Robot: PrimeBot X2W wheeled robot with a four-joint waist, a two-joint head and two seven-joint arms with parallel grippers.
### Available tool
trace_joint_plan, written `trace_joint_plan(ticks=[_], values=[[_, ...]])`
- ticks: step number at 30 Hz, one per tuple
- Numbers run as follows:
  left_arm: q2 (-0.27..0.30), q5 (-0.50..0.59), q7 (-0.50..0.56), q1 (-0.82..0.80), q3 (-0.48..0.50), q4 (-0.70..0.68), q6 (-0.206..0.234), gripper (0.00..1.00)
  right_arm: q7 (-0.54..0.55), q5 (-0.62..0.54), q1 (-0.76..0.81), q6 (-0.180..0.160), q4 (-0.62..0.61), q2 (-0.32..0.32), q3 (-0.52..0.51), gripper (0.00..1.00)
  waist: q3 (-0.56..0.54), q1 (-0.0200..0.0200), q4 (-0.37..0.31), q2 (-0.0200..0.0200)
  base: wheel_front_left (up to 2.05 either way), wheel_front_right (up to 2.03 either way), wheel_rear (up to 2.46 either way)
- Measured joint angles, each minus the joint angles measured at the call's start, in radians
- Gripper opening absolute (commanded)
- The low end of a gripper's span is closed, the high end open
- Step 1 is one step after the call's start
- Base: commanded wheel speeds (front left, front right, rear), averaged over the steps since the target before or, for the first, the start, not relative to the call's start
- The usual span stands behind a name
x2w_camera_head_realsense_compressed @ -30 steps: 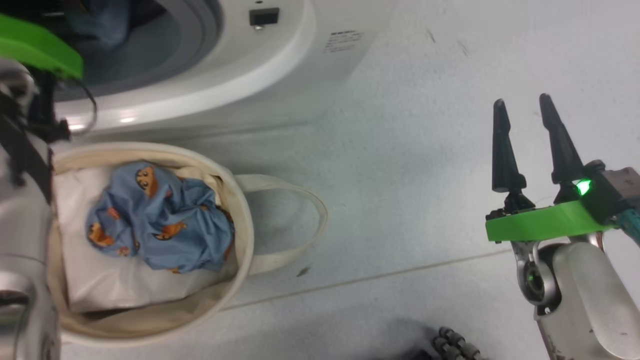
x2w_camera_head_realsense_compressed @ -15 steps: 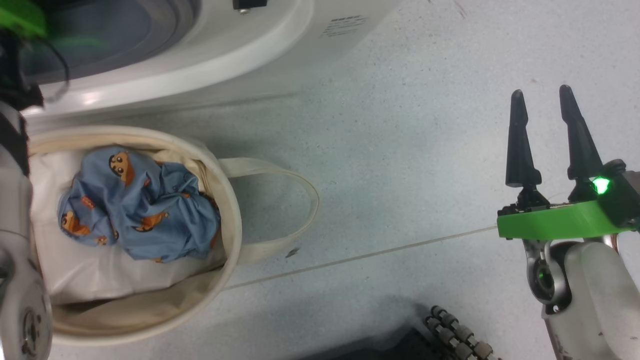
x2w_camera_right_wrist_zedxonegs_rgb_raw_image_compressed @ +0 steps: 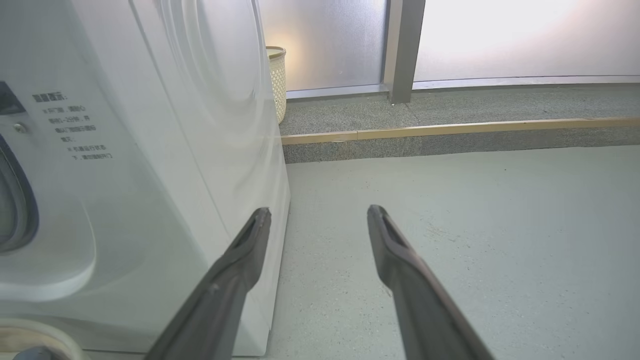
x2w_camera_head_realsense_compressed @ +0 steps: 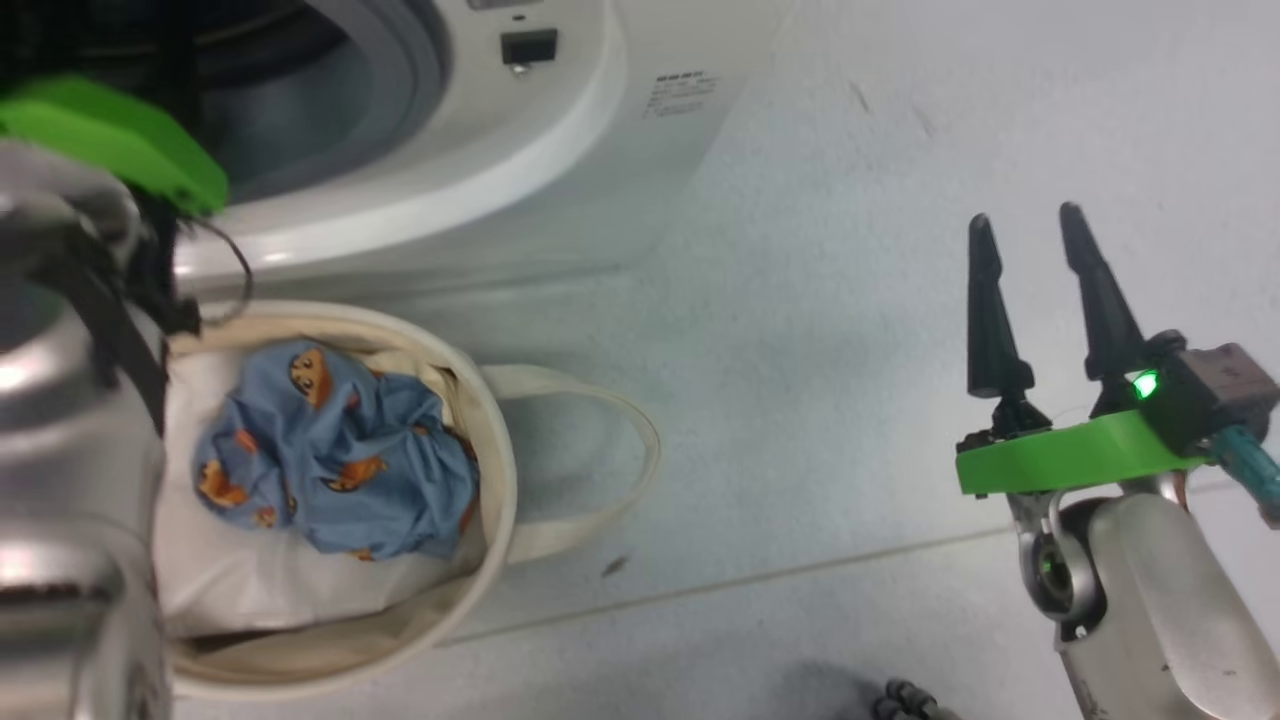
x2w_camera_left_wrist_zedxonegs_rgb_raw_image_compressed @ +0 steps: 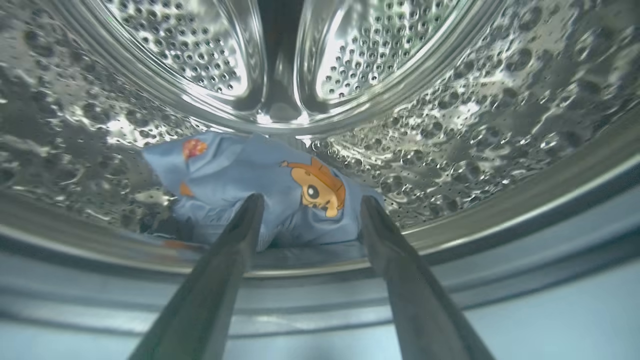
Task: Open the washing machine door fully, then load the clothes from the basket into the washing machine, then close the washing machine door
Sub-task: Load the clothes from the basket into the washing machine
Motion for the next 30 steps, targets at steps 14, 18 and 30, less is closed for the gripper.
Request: trace_joint_plan(ticks=[14,18,30], values=[[-0.01,-0.061,0.0,0.553,-0.002,-0.464,-0.009,1.0,0.0,0.041,0.005,0.0,0.081,-0.007,0.069,1.0,-0.204,-0.0001,0.09,0.0,0.0,0.0,0.0],[-0.008,-0.076,0.0,0.679,-0.001,-0.577,-0.009,1.0,0.0,0.059,0.018,0.0,0.087,-0.01,0.078,1.0,-0.26,-0.0002,0.127,0.0,0.0,0.0,0.0],[-0.031,-0.022,0.0,0.928,0.048,-0.761,-0.009,1.0,0.0,0.069,0.098,0.0,0.119,-0.036,0.09,1.0,-0.387,0.0,0.209,0.0,0.0,0.0,0.0]])
